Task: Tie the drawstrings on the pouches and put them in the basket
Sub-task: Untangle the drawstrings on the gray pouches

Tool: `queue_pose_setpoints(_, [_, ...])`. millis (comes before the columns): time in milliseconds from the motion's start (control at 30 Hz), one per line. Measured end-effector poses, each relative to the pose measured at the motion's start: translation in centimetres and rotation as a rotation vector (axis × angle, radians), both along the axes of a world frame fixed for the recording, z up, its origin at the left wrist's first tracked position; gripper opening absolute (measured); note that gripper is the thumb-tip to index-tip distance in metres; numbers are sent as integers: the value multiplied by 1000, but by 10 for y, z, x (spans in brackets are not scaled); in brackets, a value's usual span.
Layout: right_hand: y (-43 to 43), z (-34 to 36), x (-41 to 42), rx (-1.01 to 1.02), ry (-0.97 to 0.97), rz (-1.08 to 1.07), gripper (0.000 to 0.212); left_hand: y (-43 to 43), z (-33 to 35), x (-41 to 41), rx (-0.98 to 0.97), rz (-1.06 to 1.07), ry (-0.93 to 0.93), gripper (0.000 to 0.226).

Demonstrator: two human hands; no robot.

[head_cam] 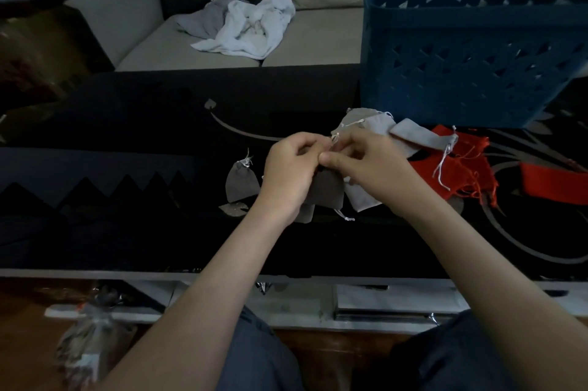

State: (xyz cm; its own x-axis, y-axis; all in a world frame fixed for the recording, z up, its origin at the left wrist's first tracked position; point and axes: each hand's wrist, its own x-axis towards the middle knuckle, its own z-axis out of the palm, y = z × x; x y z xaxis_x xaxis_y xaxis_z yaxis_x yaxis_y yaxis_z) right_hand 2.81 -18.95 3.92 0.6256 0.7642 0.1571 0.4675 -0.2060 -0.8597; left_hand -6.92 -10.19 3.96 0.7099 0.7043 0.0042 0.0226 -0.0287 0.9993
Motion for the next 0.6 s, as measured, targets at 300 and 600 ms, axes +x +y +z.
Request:
queue_pose_setpoints(300, [-2, 1, -1, -29, -25, -47, 8, -1, -2, 1, 39, 23, -23, 17])
queue_pose_setpoints(600, [-7, -2, -2, -2, -299, -38, 16, 3, -4, 2, 186, 25, 39, 19])
